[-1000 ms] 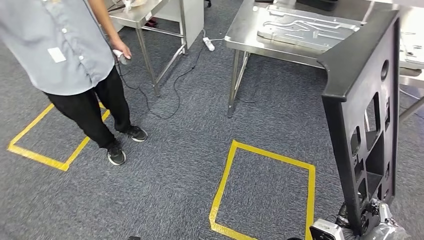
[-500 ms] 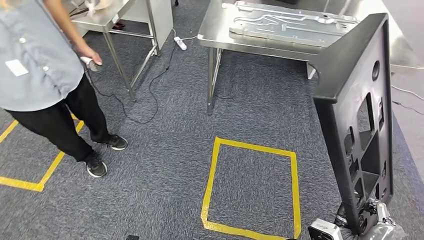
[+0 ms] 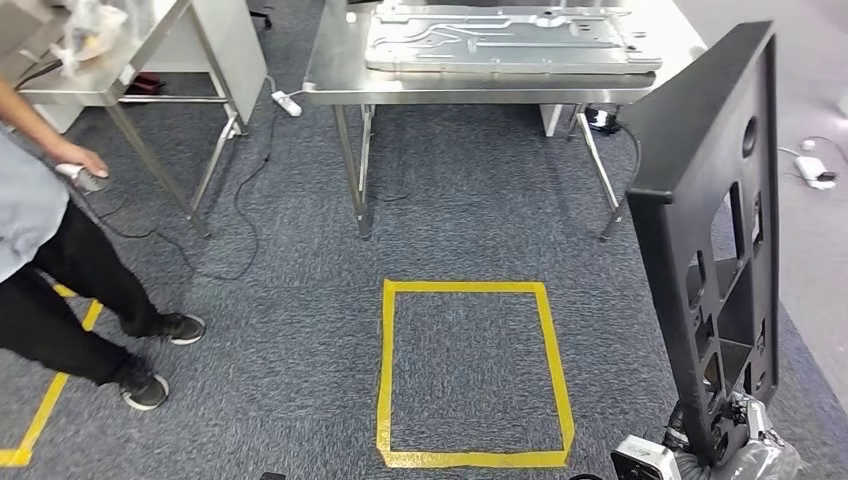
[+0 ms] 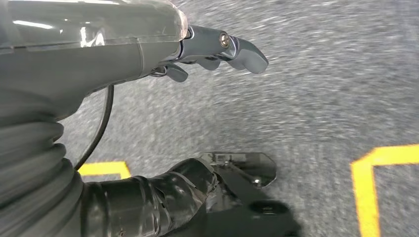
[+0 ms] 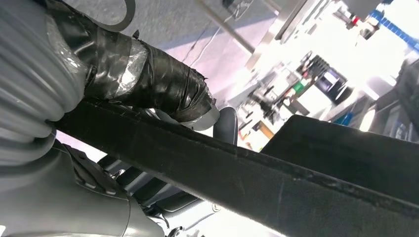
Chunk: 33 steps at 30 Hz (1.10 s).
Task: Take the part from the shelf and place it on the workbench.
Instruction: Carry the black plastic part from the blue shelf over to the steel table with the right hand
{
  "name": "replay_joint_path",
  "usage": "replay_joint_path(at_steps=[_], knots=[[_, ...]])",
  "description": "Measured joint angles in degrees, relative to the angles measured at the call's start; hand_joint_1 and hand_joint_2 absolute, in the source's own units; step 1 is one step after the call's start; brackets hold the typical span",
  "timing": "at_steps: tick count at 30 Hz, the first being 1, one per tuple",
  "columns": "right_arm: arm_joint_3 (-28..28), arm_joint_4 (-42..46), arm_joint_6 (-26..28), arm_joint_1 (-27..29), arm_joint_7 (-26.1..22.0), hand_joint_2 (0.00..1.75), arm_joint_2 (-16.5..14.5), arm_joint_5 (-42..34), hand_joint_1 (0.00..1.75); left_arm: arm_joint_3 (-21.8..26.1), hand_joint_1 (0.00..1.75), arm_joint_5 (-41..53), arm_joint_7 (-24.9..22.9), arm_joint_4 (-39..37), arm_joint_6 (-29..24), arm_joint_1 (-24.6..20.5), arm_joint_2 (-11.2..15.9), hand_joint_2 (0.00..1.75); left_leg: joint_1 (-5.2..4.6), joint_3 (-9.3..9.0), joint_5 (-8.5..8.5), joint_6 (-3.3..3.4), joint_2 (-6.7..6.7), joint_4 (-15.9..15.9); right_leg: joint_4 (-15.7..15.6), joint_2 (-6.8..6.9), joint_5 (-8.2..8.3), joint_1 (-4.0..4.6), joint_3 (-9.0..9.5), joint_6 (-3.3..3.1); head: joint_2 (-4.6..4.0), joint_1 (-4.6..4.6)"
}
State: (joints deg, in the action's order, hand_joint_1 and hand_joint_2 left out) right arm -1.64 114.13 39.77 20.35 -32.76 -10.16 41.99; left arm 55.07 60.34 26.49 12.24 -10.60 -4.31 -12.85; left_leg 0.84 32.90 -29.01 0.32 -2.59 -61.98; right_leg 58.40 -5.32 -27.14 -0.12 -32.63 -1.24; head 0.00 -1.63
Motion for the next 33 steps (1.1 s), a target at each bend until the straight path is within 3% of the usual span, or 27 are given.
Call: replay_joint_path(at_steps=[2,4,5,7,9,10,11,12,13,14,16,21,23,25,26,27,28,30,31,33], knots=[[-0.25,-0.05,0.00,-0.08,0.17,1.75,0.13,0.27,1.75,-0.03,0.00,0.13,0.39,0.00,0.26,-0.03,0.19,1.75,-0.14,-1.27,0.77,0.41,-2.08,3.44,0.40,-1.15,-0.10,-0.29,-0.56,0.65,0.00,0.01],[-0.39,-0.07,0.00,-0.04,0.30,1.75,0.30,0.44,1.75,-0.05,0.00,0.19,0.57,0.00,0.45,-0.14,0.25,1.75,-0.18,-1.52,0.86,0.74,-1.38,3.93,0.38,-2.30,0.03,-0.58,-0.93,1.45,0.00,0.03],[-0.43,-0.08,0.01,0.03,0.38,1.75,0.42,0.49,1.75,-0.06,0.00,0.19,0.60,0.00,0.56,-0.17,0.27,1.75,-0.08,-1.71,1.04,0.99,-0.79,4.29,0.51,-2.10,-0.06,-0.56,-1.01,1.78,0.00,0.02],[-0.61,-0.11,0.01,-0.12,0.77,1.75,0.74,0.70,1.75,-0.06,0.00,0.16,0.61,0.00,0.77,-0.13,0.29,1.75,0.30,-2.09,1.41,1.53,0.44,5.01,3.35,0.73,-1.90,-0.39,-2.35,2.36,0.00,-0.13],[-1.01,-0.32,0.01,-0.39,1.56,1.75,1.12,1.18,1.75,-0.06,0.00,0.15,0.59,0.00,0.93,-0.02,0.31,1.75,0.26,-2.18,1.33,1.73,1.50,5.08,10.13,4.10,-5.39,-0.54,-5.71,2.99,0.00,-0.25],[-1.21,-0.50,0.01,-0.46,2.06,1.75,1.29,1.49,1.75,-0.06,0.00,0.14,0.57,0.00,1.00,0.04,0.32,1.75,0.26,-2.18,1.23,1.71,2.00,5.04,13.45,4.74,-6.60,-0.76,-7.41,3.28,0.00,-0.25],[-1.35,-0.69,0.01,-0.46,2.46,1.75,1.44,1.78,1.75,-0.06,0.00,0.14,0.55,0.00,1.04,0.06,0.32,1.75,0.28,-2.23,1.11,1.64,2.41,5.00,15.17,4.99,-6.75,-1.01,-8.32,3.50,0.00,-0.24],[-1.45,-0.90,0.01,-0.45,2.78,1.75,1.56,2.01,1.75,-0.06,0.00,0.14,0.54,0.00,1.05,0.07,0.32,1.75,0.32,-2.33,0.98,1.52,2.73,4.97,14.79,5.11,-5.81,-1.23,-8.14,3.66,0.00,-0.25],[-1.54,-1.07,0.01,-0.46,2.99,1.75,1.66,2.18,1.75,-0.06,0.00,0.14,0.53,0.00,1.07,0.06,0.31,1.75,0.37,-2.51,0.81,1.35,2.93,4.94,11.99,5.21,-3.90,-1.43,-6.70,3.75,0.00,-0.25],[-1.62,-1.20,0.01,-0.49,3.08,1.75,1.74,2.31,1.75,-0.06,0.00,0.14,0.53,0.00,1.08,0.04,0.31,1.75,0.42,-2.74,0.61,1.12,3.07,4.90,7.74,5.38,-1.94,-1.57,-4.52,3.78,0.00,-0.25],[-1.74,-1.41,-0.01,-0.64,3.20,1.75,1.83,2.48,1.75,-0.06,0.00,0.15,0.54,0.00,1.09,-0.03,0.31,1.75,0.32,-3.07,0.25,0.56,3.21,4.84,1.29,5.66,0.19,-1.41,-1.13,3.52,0.00,-0.25],[-1.98,-1.61,-0.02,-0.86,3.21,1.75,1.89,4.03,1.75,-0.06,0.00,0.45,0.78,0.00,1.78,-0.14,0.37,1.75,0.39,-3.19,-0.84,-1.06,3.29,4.06,-0.20,5.42,0.06,-0.98,-0.29,1.67,0.00,-0.18],[-2.24,-1.71,-0.02,-1.10,2.67,1.75,1.84,4.83,1.75,-0.07,0.00,0.76,0.95,0.00,2.22,-0.13,0.44,1.75,0.47,-0.81,-3.84,-1.29,3.16,-1.16,-0.51,5.42,0.07,-0.97,0.03,0.84,0.00,-0.12],[-2.51,-1.88,-0.02,-1.28,2.27,1.75,1.78,5.10,1.75,-0.08,0.00,0.96,1.10,0.00,2.66,-0.08,0.50,1.75,0.42,3.42,-7.19,-1.31,3.07,-9.29,-0.47,5.40,-0.09,-0.63,0.07,0.30,0.00,-0.07],[-2.60,-2.00,-0.02,-1.31,2.20,1.75,1.77,5.05,1.75,-0.08,0.00,0.99,1.14,0.00,2.81,-0.01,0.52,1.75,0.41,4.92,-7.61,-1.28,3.07,-11.87,-0.40,5.34,-0.18,-0.45,0.11,0.18,0.00,-0.07],[-2.63,-2.12,-0.02,-1.32,2.15,1.75,1.77,4.93,1.75,-0.08,0.00,1.02,1.17,0.00,2.90,0.04,0.54,1.75,0.41,5.39,-6.83,-1.17,3.07,-12.25,-0.29,5.23,-0.29,-0.31,0.19,0.09,0.00,-0.07],[-2.65,-2.22,-0.02,-1.35,2.06,1.75,1.77,4.84,1.75,-0.08,0.00,1.04,1.18,0.00,2.93,0.07,0.56,1.75,0.38,4.77,-5.02,-0.99,3.06,-10.39,-0.15,5.10,-0.44,-0.19,0.32,0.07,0.00,-0.07],[-2.67,-2.31,-0.02,-1.43,1.61,1.75,1.76,4.98,1.75,-0.08,0.00,1.06,1.20,0.00,2.95,0.06,0.66,1.75,0.18,1.66,-0.87,-0.31,2.94,-3.05,0.18,4.84,-0.82,-0.04,0.57,0.22,0.00,-0.09],[-2.67,-2.30,-0.02,-1.48,1.22,1.75,1.75,5.19,1.75,-0.09,0.00,1.08,1.23,0.00,2.95,0.03,0.72,1.75,0.03,0.30,0.26,0.00,2.87,0.13,0.39,4.74,-1.01,0.06,0.56,0.42,0.00,-0.09],[-2.65,-2.28,-0.02,-1.55,0.30,1.75,1.63,5.46,1.75,-0.10,0.00,1.12,1.26,0.00,2.93,-0.04,0.84,1.75,-0.32,-0.80,0.63,0.42,2.78,2.91,0.56,4.66,-1.14,0.08,0.39,0.98,0.00,-0.09]])
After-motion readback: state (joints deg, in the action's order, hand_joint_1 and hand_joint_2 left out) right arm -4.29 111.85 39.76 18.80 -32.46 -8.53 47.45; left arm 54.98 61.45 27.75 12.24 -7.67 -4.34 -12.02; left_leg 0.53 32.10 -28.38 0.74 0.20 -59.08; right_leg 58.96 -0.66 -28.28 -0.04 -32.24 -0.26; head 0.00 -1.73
